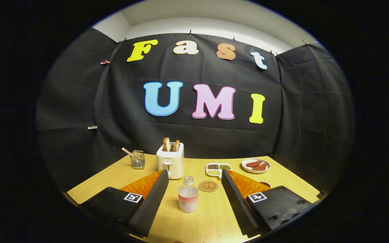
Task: Take the bottle from table, then pour the juice into the cup, finally place the bottle on the coaster
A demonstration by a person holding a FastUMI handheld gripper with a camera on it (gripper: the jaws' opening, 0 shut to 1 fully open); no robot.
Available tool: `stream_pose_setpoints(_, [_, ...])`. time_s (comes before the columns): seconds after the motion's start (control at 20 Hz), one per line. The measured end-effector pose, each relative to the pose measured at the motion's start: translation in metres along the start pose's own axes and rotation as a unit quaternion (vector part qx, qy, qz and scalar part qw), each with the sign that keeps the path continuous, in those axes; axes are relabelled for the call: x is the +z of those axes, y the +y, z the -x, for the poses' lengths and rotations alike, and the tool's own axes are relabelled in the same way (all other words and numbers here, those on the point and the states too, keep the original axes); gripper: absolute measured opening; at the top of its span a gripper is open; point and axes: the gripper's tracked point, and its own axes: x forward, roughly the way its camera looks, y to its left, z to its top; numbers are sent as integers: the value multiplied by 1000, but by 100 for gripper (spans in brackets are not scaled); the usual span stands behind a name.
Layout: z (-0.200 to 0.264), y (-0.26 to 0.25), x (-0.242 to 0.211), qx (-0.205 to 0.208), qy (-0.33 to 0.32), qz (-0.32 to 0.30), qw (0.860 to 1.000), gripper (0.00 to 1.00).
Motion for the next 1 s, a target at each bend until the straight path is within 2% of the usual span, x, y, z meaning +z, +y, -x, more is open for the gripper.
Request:
stream_pose_setpoints(0.35, [-22,-4,-4,-25,-15,-23,999,97])
stream_pose_setpoints(0.45, [-32,-7,-16,-32,-11,-8,999,97])
stream_pose_setpoints(0.7, [-53,7,-50,-11,-2,6,1000,97])
stream_pose_setpoints(0.9, [-68,16,-76,-7,9,-7,1000,97])
stream_pose_setpoints(1.0, [-76,13,-91,-18,15,-11,1000,97])
